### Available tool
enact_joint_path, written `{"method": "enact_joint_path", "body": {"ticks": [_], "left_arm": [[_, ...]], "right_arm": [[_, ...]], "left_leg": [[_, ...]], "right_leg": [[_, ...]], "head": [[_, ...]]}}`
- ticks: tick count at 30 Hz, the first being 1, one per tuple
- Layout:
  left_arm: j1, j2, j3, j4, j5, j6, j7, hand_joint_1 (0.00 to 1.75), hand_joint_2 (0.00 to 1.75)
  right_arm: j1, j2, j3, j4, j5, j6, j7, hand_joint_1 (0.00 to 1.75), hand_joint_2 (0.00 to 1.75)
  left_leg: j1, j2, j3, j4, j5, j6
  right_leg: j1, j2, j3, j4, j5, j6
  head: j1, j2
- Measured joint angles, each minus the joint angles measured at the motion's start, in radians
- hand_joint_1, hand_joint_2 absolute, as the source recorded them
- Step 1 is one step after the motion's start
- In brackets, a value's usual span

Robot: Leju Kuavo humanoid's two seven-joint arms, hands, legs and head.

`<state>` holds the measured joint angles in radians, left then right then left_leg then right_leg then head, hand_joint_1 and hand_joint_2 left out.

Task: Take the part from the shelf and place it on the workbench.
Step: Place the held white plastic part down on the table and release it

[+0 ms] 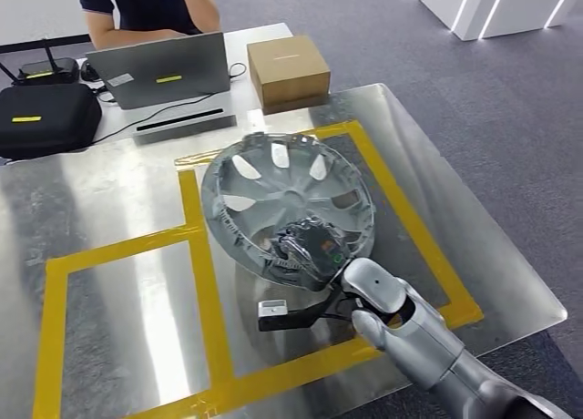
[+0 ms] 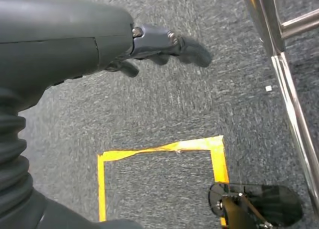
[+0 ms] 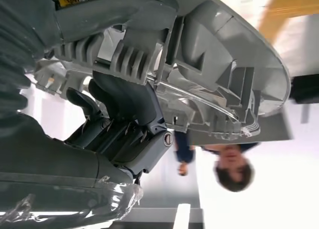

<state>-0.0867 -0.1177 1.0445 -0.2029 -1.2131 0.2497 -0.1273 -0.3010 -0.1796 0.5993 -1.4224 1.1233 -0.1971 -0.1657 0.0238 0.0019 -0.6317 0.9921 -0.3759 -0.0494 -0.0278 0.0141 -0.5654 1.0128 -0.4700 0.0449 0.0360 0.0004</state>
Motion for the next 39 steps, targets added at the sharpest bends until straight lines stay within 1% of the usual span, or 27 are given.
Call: {"method": "enact_joint_path", "body": {"ticks": [1, 3, 4, 6, 8, 9, 10, 13, 14, 15, 19, 27, 39], "left_arm": [[-0.002, 0.0, -0.002, 0.0, -0.004, 0.002, 0.003, 0.0, 1.75], [-0.001, -0.002, -0.008, 0.0, -0.01, 0.01, 0.014, 0.0, 1.75], [0.0, -0.002, -0.01, 0.0, -0.013, 0.017, 0.023, 0.0, 1.75], [0.001, -0.002, -0.013, 0.0, -0.015, 0.027, 0.04, 0.0, 0.87], [0.003, -0.003, -0.014, 0.0, -0.015, 0.03, 0.051, 0.0, 0.0], [0.003, -0.003, -0.014, 0.0, -0.014, 0.03, 0.054, 0.0, 0.0], [0.004, -0.003, -0.014, 0.0, -0.013, 0.03, 0.055, 0.0, 0.0], [0.006, -0.002, -0.014, 0.0, -0.009, 0.029, 0.059, 0.0, 0.0], [0.007, -0.002, -0.014, 0.0, -0.008, 0.029, 0.06, 0.0, 0.0], [0.007, -0.002, -0.014, 0.0, -0.006, 0.029, 0.062, 0.0, 0.0], [0.008, -0.002, -0.014, 0.0, -0.002, 0.03, 0.065, 0.0, 0.0], [0.009, -0.001, -0.014, 0.0, -0.002, 0.03, 0.065, 0.0, 0.0], [0.01, -0.001, -0.014, 0.0, -0.002, 0.03, 0.082, 0.0, 0.0]], "right_arm": [[-0.027, 0.011, 0.027, 0.015, -0.006, 0.009, -0.003, 1.31, 1.31], [-0.066, 0.026, 0.076, 0.033, -0.017, 0.018, -0.006, 0.44, 0.44], [-0.08, 0.031, 0.098, 0.038, -0.022, 0.02, -0.006, 0.0, 0.0], [-0.1, 0.037, 0.134, 0.043, -0.033, 0.021, -0.004, 0.0, 0.0], [-0.111, 0.038, 0.163, 0.047, -0.045, 0.02, 0.001, 0.0, 0.0], [-0.113, 0.038, 0.176, 0.049, -0.051, 0.02, 0.004, 0.0, 0.0], [-0.114, 0.037, 0.186, 0.052, -0.056, 0.019, 0.005, 0.0, 0.0], [-0.114, 0.034, 0.208, 0.062, -0.066, 0.016, 0.007, 0.0, 0.0], [-0.114, 0.034, 0.214, 0.065, -0.068, 0.015, 0.008, 0.0, 0.0], [-0.114, 0.033, 0.219, 0.067, -0.07, 0.014, 0.008, 0.0, 0.0], [-0.114, 0.033, 0.232, 0.077, -0.076, 0.009, 0.008, 0.0, 0.0], [-0.114, 0.033, 0.25, 0.088, -0.079, 0.004, 0.008, 0.0, 0.0], [-0.115, 0.033, 0.254, 0.093, -0.082, 0.004, 0.007, 0.0, 0.0]], "left_leg": [[0.0, -0.005, 0.001, -0.005, -0.003, 0.004], [-0.001, -0.012, 0.001, -0.005, -0.004, 0.009], [-0.002, -0.016, 0.001, -0.005, -0.005, 0.012], [-0.004, -0.022, 0.003, -0.005, -0.008, 0.019], [-0.005, -0.024, 0.005, -0.004, -0.01, 0.024], [-0.005, -0.024, 0.005, -0.004, -0.011, 0.026], [-0.006, -0.024, 0.005, -0.004, -0.011, 0.028], [-0.007, -0.023, 0.005, -0.003, -0.012, 0.03], [-0.007, -0.023, 0.005, -0.003, -0.012, 0.03], [-0.007, -0.023, 0.005, -0.003, -0.012, 0.03], [-0.007, -0.023, 0.007, -0.004, -0.011, 0.03], [-0.005, -0.022, 0.01, -0.005, -0.008, 0.027], [-0.005, -0.022, 0.01, -0.005, -0.008, 0.028]], "right_leg": [[0.001, -0.001, -0.002, 0.002, -0.003, -0.006], [0.003, -0.008, -0.001, -0.004, -0.004, -0.026], [0.003, -0.011, 0.002, -0.008, -0.004, -0.032], [0.003, -0.018, 0.011, -0.017, -0.003, -0.033], [0.003, -0.021, 0.02, -0.024, -0.002, -0.029], [0.002, -0.021, 0.024, -0.027, 0.0, -0.026], [0.002, -0.02, 0.028, -0.029, 0.001, -0.02], [-0.002, -0.019, 0.031, -0.036, 0.002, 0.014], [-0.003, -0.019, 0.031, -0.037, 0.001, 0.021], [-0.003, -0.019, 0.031, -0.037, 0.001, 0.024], [-0.001, -0.019, 0.03, -0.035, 0.001, 0.025], [0.0, -0.019, 0.03, -0.031, 0.0, 0.023], [0.0, -0.019, 0.031, -0.031, 0.0, 0.023]], "head": [[0.001, 0.0], [0.004, 0.0], [0.005, 0.0], [0.005, 0.0], [0.005, 0.0], [0.005, 0.0], [0.005, 0.0], [0.005, 0.0], [0.004, 0.0], [0.005, 0.0], [0.004, 0.0], [0.004, 0.0], [0.004, 0.0]]}}
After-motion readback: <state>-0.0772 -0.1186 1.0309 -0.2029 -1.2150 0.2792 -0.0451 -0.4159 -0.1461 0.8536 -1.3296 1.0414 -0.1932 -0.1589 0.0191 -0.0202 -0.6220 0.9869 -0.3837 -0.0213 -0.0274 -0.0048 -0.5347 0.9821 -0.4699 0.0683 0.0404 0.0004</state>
